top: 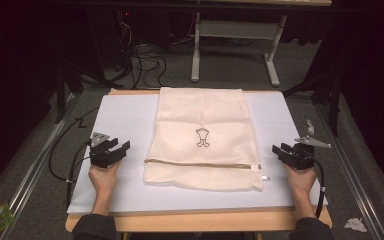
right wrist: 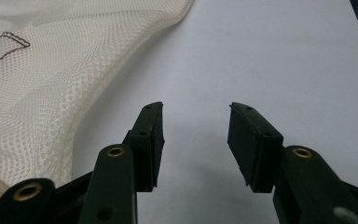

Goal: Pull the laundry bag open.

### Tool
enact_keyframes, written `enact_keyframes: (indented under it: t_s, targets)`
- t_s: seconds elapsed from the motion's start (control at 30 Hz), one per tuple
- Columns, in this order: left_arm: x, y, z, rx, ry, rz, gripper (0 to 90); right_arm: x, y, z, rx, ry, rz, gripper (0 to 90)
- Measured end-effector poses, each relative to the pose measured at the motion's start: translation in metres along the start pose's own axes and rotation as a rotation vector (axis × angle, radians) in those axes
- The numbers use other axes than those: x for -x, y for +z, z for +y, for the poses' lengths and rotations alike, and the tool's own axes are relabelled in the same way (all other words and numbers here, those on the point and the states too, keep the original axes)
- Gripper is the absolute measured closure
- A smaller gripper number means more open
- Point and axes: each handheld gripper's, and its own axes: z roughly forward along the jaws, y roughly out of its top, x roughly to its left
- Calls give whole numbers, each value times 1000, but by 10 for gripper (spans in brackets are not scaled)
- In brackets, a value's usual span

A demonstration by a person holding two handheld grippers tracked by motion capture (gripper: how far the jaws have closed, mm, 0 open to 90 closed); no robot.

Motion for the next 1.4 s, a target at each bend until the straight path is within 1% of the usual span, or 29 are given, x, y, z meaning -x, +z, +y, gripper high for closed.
enact_keyframes:
  t_s: [0.1,0.27,0.37,0.47,0.53,0.67,0.73,1.0,1.1,1.23,1.4]
  targets:
    - [0,3,-1,-3,0,3,456,-1,2,0,6,-10,-4,559]
    - [0,7,-1,1,-6,8,451,-1,5,-1,-5,-12,-10,555]
    - [0,9,-2,-3,2,20,449,-3,6,-1,-3,-15,-13,552]
    - [0,11,-3,-12,11,29,449,-3,8,-1,-6,-29,-21,550]
    - [1,13,-4,-18,15,29,447,-3,9,-2,-9,-21,-21,549]
    - [2,17,-5,-27,24,34,446,-3,9,-3,-5,-27,-25,546]
    - [2,18,-6,-34,32,39,444,-2,9,-3,-5,-17,-25,544]
    - [3,21,-9,-56,52,44,442,-2,11,-5,-10,-22,-32,531]
    - [3,21,-9,-55,56,44,439,-4,11,-5,-10,-34,-37,523]
    - [4,22,-10,-64,62,51,423,-5,11,-6,-12,-43,-45,508]
    - [4,22,-10,-72,65,44,402,-7,11,-6,-11,-53,-58,499]
